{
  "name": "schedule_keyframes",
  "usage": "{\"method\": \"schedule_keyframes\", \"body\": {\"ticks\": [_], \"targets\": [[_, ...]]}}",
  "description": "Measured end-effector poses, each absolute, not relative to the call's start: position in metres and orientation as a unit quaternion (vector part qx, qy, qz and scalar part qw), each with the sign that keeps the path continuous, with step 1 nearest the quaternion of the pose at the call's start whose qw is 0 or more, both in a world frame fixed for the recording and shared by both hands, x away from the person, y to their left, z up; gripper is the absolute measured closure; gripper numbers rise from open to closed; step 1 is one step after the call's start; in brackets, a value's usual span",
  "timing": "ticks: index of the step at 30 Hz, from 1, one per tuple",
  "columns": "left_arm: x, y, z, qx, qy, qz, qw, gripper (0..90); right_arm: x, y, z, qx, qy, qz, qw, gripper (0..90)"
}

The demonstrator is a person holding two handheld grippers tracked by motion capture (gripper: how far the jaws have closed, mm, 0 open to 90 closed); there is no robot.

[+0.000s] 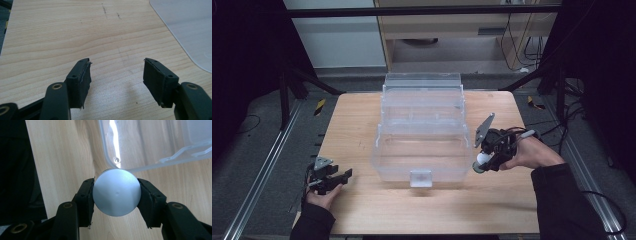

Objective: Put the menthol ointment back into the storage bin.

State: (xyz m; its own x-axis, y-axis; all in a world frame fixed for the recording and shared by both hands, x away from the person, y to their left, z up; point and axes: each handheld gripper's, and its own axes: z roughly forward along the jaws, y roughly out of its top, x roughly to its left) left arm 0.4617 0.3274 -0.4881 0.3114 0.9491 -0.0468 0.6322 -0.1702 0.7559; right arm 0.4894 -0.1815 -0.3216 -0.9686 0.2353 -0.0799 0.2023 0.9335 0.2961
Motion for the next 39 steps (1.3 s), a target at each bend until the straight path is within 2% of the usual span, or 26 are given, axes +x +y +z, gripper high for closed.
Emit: {"method": "schedule_keyframes", "body": {"ticks": [22,39], "targets": [[0.462,0.328,-0.488,0.727,0.543,0.227,0.353,38.3,0.520,-0.147,-0.310,0.104,0.978,0.163,0.075,50.3],[0.462,0.328,-0.488,0.729,0.541,0.227,0.352,38.4,0.540,-0.128,-0.334,0.096,0.979,0.164,0.077,50.3]]}}
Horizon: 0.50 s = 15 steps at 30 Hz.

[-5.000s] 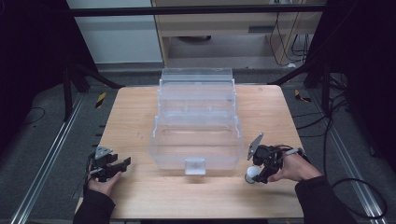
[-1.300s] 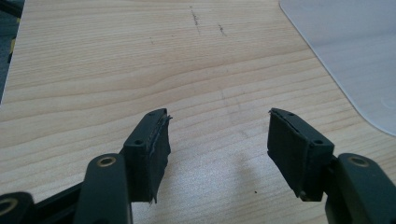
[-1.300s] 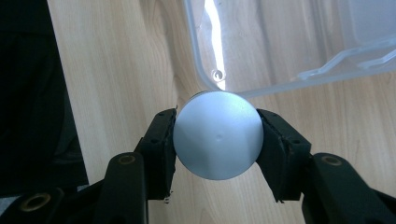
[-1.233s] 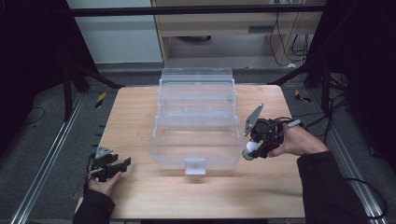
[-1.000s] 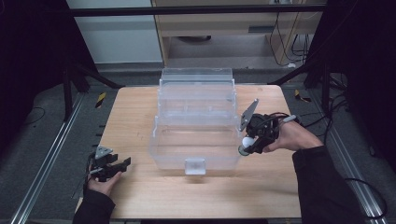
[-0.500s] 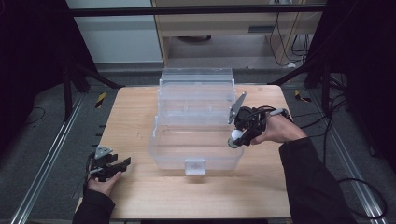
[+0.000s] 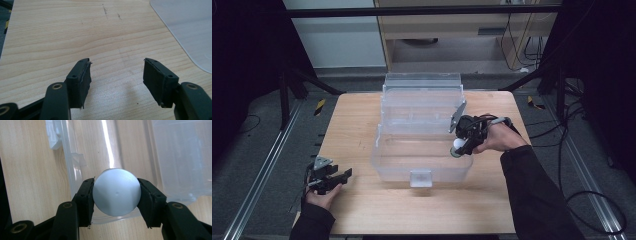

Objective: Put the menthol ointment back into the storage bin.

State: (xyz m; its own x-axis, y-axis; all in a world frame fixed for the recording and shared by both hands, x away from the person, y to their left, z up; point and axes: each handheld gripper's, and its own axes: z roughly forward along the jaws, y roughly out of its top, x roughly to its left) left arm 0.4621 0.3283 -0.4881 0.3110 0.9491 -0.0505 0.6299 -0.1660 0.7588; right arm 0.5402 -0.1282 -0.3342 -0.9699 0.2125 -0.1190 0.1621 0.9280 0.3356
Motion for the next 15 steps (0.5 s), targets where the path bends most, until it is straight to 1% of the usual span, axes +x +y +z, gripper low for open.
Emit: {"method": "schedule_keyframes", "body": {"ticks": [15], "targets": [[0.462,0.328,-0.488,0.729,0.541,0.227,0.352,38.4,0.546,-0.125,-0.358,0.101,0.983,0.143,0.054,50.3]]}}
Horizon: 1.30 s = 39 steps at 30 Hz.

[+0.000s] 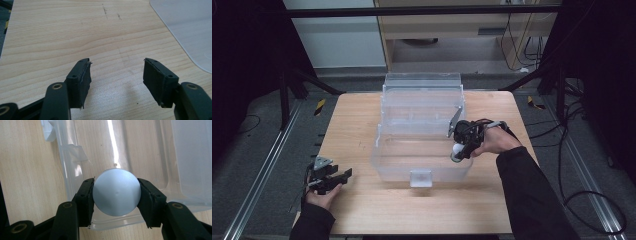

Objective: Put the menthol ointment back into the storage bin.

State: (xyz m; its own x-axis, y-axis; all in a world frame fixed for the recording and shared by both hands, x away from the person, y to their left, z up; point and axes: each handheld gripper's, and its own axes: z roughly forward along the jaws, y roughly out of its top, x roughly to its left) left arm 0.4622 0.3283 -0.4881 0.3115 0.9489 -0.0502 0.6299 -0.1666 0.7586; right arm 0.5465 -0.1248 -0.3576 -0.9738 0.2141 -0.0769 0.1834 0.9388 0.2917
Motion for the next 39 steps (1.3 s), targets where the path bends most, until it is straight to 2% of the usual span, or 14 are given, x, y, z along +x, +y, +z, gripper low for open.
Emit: {"method": "schedule_keyframes", "body": {"ticks": [39], "targets": [[0.463,0.329,-0.489,0.730,0.541,0.226,0.351,38.4,0.549,-0.124,-0.385,0.097,0.988,0.122,0.014,49.7]]}}
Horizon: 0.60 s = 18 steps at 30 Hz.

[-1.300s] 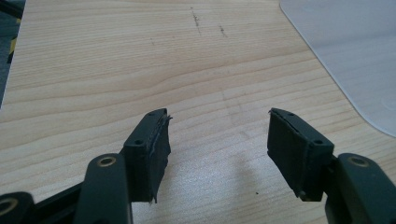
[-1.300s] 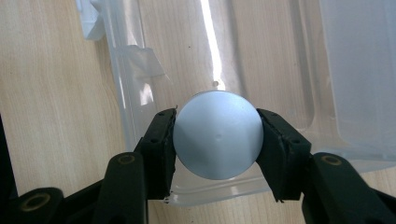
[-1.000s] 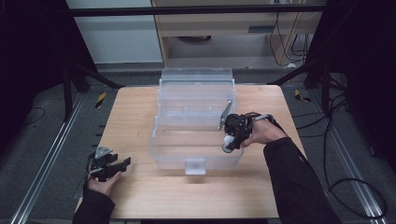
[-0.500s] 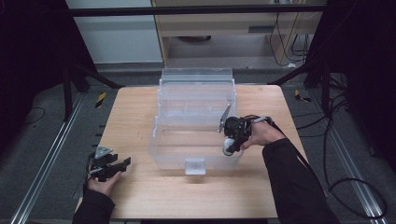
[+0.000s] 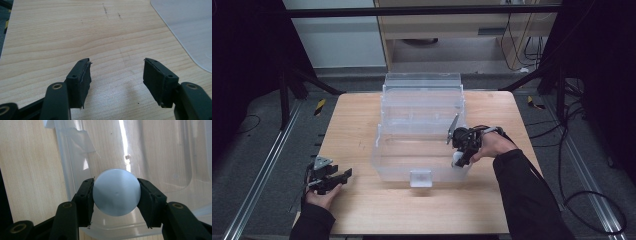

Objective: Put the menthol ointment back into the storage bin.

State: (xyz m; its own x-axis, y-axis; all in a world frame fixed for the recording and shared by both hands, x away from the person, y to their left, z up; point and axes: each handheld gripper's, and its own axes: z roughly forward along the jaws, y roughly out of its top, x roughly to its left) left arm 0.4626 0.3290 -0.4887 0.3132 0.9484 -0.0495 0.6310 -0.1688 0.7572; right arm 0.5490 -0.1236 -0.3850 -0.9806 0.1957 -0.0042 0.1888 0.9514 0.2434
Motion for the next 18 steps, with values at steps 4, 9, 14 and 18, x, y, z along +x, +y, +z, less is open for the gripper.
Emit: {"method": "schedule_keyframes", "body": {"ticks": [4,9,14,18], "targets": [[0.4627,0.3286,-0.4889,0.729,0.541,0.226,0.352,38.4,0.5488,-0.1239,-0.3838,0.102,0.986,0.129,0.012,49.4],[0.4626,0.3289,-0.4888,0.730,0.541,0.226,0.352,38.4,0.5478,-0.1252,-0.3811,0.105,0.986,0.130,0.012,50.1],[0.4624,0.3290,-0.4885,0.730,0.540,0.227,0.352,38.4,0.5477,-0.1266,-0.3794,0.106,0.985,0.134,0.017,50.0],[0.4625,0.3291,-0.4886,0.730,0.541,0.226,0.351,38.4,0.5472,-0.1285,-0.3767,0.111,0.984,0.137,0.021,50.0]]}}
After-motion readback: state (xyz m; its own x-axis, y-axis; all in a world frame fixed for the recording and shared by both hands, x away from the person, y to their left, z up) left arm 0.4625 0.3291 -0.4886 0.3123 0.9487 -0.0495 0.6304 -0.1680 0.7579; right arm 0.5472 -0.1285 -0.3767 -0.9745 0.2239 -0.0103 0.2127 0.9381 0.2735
